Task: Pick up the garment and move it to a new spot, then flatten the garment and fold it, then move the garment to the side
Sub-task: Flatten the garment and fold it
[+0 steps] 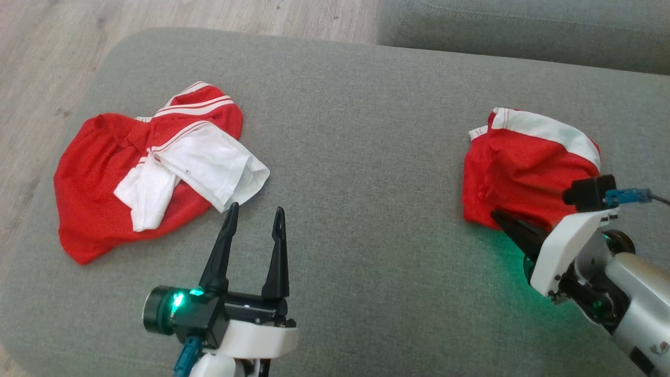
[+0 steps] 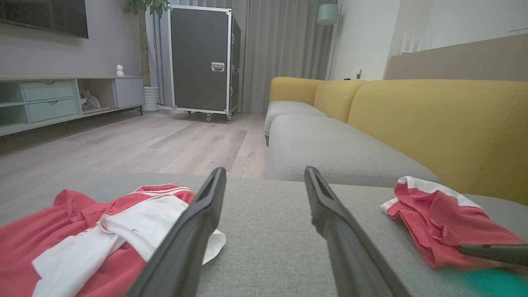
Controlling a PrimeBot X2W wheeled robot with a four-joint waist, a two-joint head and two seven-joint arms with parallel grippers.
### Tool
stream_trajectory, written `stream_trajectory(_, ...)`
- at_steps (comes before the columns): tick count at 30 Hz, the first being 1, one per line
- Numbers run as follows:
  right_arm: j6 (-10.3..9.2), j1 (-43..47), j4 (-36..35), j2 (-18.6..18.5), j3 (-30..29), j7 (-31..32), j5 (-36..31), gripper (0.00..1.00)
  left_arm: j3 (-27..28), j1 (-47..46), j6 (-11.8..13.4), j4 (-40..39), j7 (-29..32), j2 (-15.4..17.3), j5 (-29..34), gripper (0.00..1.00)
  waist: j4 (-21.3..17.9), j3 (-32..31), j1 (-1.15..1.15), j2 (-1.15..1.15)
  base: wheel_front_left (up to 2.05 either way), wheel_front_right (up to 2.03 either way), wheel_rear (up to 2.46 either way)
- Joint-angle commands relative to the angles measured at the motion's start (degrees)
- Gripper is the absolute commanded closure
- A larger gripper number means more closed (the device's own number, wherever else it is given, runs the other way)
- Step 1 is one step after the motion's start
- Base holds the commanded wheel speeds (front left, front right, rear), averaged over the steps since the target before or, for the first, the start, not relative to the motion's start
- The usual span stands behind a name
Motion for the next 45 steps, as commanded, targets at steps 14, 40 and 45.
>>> stream_trajectory(14, -0.04, -6.94, 11.00, 1.30, 2.03, -18.39, -6.92, 1.00, 1.00, -0.80, 0.36, -2.57, -0.27, 0.00, -0.46, 0.00, 2.42, 1.37, 0.01, 0.00, 0.00, 0.00, 0.00)
stream_trajectory(40, -0.04, 10.81, 4.89, 14.19, -10.03, -23.13, -18.78, 0.00, 5.29, 7.15, 1.73, -1.31, -0.27, 0.00, 0.96, 0.00, -5.67, -11.41, 0.01, 0.00, 0.00, 0.00, 0.00)
stream_trajectory(45, -0.04, 23.24, -5.79, 18.10, -27.66, -23.14, -34.08, 0.00, 7.92, 9.91, 1.73, -1.35, -0.27, 0.00, 2.11, 0.00, -8.98, -13.33, 0.01, 0.00, 0.00, 0.00, 0.00)
